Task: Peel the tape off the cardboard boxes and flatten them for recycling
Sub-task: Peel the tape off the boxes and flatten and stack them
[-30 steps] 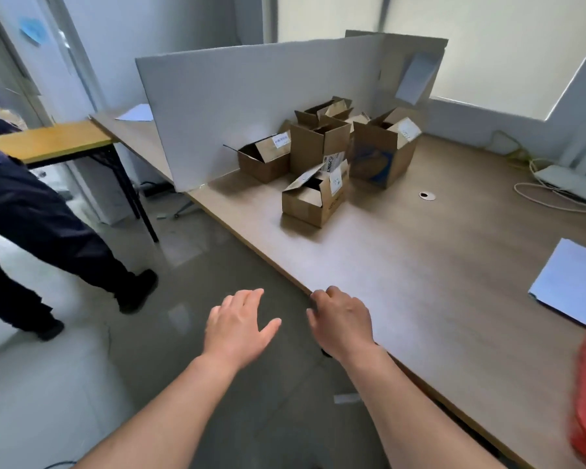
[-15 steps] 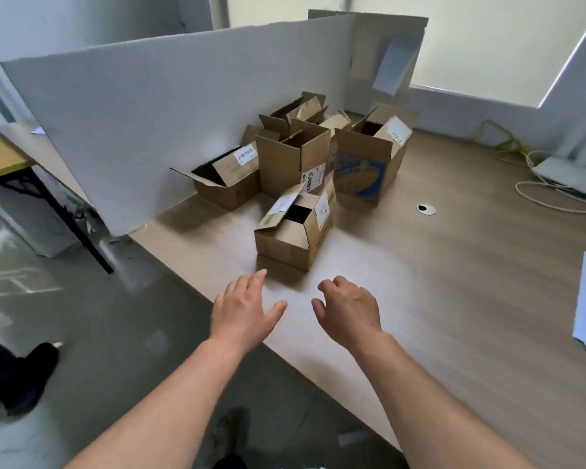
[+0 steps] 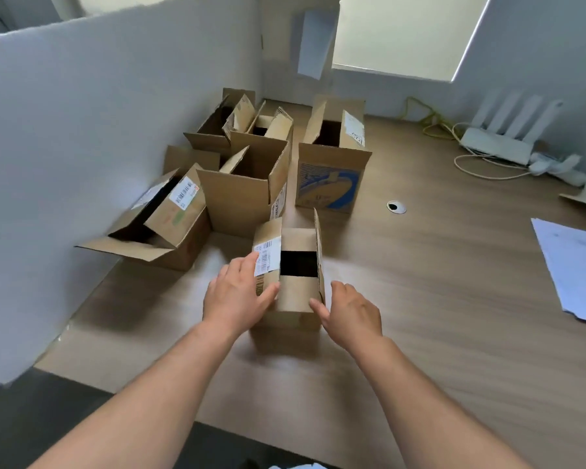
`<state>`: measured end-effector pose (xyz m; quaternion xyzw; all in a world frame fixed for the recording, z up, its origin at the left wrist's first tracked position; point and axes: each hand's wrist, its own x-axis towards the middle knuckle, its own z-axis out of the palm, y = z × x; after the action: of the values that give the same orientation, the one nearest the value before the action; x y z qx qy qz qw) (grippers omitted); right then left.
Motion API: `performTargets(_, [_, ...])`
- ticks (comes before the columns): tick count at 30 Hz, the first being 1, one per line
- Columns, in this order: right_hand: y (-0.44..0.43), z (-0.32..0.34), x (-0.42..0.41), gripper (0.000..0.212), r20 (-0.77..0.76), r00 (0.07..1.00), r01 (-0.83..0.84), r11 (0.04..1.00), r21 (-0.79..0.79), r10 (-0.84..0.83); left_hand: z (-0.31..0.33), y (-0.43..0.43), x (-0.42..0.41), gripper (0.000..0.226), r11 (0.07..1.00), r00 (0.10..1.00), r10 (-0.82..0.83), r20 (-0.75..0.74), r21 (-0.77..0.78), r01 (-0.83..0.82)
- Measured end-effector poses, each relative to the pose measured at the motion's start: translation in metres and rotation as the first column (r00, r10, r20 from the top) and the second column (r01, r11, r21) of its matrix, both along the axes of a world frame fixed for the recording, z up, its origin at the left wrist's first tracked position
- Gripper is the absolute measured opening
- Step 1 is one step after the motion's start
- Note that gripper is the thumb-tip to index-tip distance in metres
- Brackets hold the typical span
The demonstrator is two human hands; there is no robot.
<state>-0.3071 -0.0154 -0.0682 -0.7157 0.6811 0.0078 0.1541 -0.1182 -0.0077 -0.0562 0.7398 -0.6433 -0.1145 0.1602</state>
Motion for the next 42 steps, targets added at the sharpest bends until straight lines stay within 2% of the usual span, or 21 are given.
performTargets(5, [-0.008, -0.009, 0.011, 0.04, 0.179, 0.969, 0.159, 0.985, 0.062, -0.168, -0.005, -0.038, 0.018, 0.07, 0.996, 0.995, -0.093, -0.042, 0.01, 0.094])
performTargets(8, [-0.013, -0.008, 0.0, 0.042, 0.258, 0.924, 0.266, 0.959, 0.095, -0.282, -0.005, -0.053, 0.018, 0.073, 0.993, 0.99, -0.117, -0.076, -0.008, 0.117])
performTargets(12, [-0.027, -0.007, -0.028, 0.041, 0.416, 0.796, 0.407, 0.898, 0.168, -0.439, -0.001, -0.058, 0.009, 0.072, 0.991, 0.988, -0.133, -0.073, -0.031, 0.131])
performTargets(15, [-0.031, -0.006, -0.045, 0.033, 0.486, 0.72, 0.478, 0.862, 0.17, -0.495, 0.002, -0.051, -0.003, 0.069, 0.986, 0.985, -0.151, -0.086, 0.061, 0.156])
performTargets(17, [-0.03, -0.006, -0.051, 0.027, 0.456, 0.686, 0.56, 0.812, 0.165, -0.566, 0.002, -0.044, -0.01, 0.067, 0.967, 0.983, -0.165, -0.086, 0.184, 0.178])
performTargets(19, [-0.026, -0.003, -0.052, 0.011, 0.349, 0.709, 0.588, 0.787, 0.189, -0.613, -0.003, -0.038, -0.016, 0.067, 0.948, 0.985, -0.155, -0.07, 0.27, 0.169])
performTargets(20, [-0.023, -0.001, -0.051, 0.012, 0.287, 0.732, 0.578, 0.786, 0.219, -0.618, -0.004, -0.035, -0.018, 0.072, 0.947, 0.99, -0.123, -0.073, 0.288, 0.139])
performTargets(23, [-0.012, 0.006, -0.046, 0.054, 0.132, 0.806, 0.528, 0.801, 0.283, -0.577, -0.006, -0.029, -0.025, 0.1, 0.942, 0.992, 0.04, -0.12, 0.336, 0.003])
performTargets(25, [-0.007, 0.009, -0.041, 0.084, 0.052, 0.842, 0.502, 0.814, 0.293, -0.537, -0.007, -0.024, -0.032, 0.11, 0.914, 0.991, 0.103, -0.088, 0.402, -0.06])
performTargets(28, [-0.004, 0.012, -0.033, 0.102, -0.029, 0.867, 0.483, 0.823, 0.3, -0.498, -0.012, -0.019, -0.042, 0.113, 0.861, 0.995, 0.095, -0.037, 0.504, -0.064])
performTargets(31, [-0.002, 0.012, -0.029, 0.092, -0.051, 0.877, 0.472, 0.835, 0.283, -0.478, -0.016, -0.014, -0.052, 0.101, 0.836, 0.998, 0.059, 0.005, 0.547, -0.052])
performTargets(33, [0.0, 0.011, -0.028, 0.081, -0.028, 0.875, 0.471, 0.838, 0.274, -0.483, -0.016, -0.012, -0.055, 0.084, 0.842, 0.999, 0.048, 0.003, 0.538, -0.042])
performTargets(39, [0.004, 0.02, -0.038, 0.046, 0.119, 0.864, 0.46, 0.862, 0.214, -0.49, -0.015, -0.01, -0.043, 0.042, 0.875, 0.981, 0.092, -0.171, 0.485, 0.002])
performTargets(40, [0.004, 0.022, -0.04, 0.045, 0.115, 0.871, 0.445, 0.866, 0.228, -0.478, -0.015, -0.01, -0.041, 0.038, 0.883, 0.973, 0.105, -0.207, 0.47, 0.005])
performTargets(42, [0.003, 0.026, -0.039, 0.062, 0.054, 0.899, 0.407, 0.874, 0.265, -0.435, -0.013, -0.008, -0.04, 0.035, 0.901, 0.957, 0.119, -0.263, 0.434, 0.007])
